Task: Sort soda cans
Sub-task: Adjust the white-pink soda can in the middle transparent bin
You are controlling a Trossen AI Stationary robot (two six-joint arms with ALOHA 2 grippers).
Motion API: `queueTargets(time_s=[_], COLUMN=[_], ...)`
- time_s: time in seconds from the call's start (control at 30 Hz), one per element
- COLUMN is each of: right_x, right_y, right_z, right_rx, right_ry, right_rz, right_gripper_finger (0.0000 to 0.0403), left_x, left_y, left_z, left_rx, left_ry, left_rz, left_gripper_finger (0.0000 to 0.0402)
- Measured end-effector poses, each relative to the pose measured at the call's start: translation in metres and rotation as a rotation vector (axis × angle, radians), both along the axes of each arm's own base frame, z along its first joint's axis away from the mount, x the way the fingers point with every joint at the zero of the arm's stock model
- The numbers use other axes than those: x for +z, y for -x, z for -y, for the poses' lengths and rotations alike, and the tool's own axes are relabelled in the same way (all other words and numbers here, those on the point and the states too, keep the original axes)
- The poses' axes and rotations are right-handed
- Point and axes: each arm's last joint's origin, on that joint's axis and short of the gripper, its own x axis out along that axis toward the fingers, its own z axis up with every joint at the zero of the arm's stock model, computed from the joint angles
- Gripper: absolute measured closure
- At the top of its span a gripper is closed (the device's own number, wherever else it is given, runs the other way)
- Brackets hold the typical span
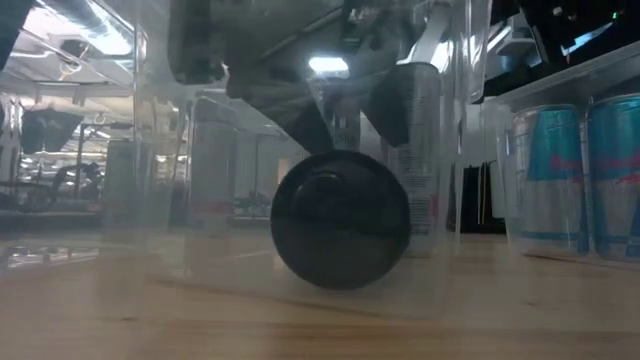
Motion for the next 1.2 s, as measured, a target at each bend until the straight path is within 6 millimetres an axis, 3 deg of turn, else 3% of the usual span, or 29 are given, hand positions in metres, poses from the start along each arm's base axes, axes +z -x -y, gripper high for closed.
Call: queueTargets(time_s=[0.27, 0.6, 1.0, 1.2], right_x=[0.000, 0.000, 0.000, 0.000], right_y=[0.000, 0.000, -0.001, -0.001], right_z=[0.000, 0.000, 0.000, -0.001], right_rx=[-0.009, 0.004, 0.006, 0.011], right_ry=[0.015, -0.001, -0.009, -0.014], right_rz=[0.000, -0.004, 0.004, 0.004], right_gripper_finger=[0.0031, 0.0031, 0.0031, 0.0031], left_x=[-0.006, -0.029, -0.032, -0.043], left_y=[0.004, 0.000, -0.004, -0.011], left_z=[0.002, 0.003, -0.003, -0.007], left_rx=[-0.001, -0.006, 0.009, 0.018], left_ry=[0.044, 0.051, 0.079, 0.089], left_rz=[-0.073, -0.142, -0.139, -0.140], left_gripper_finger=[0.0135, 0.0135, 0.0135, 0.0135])
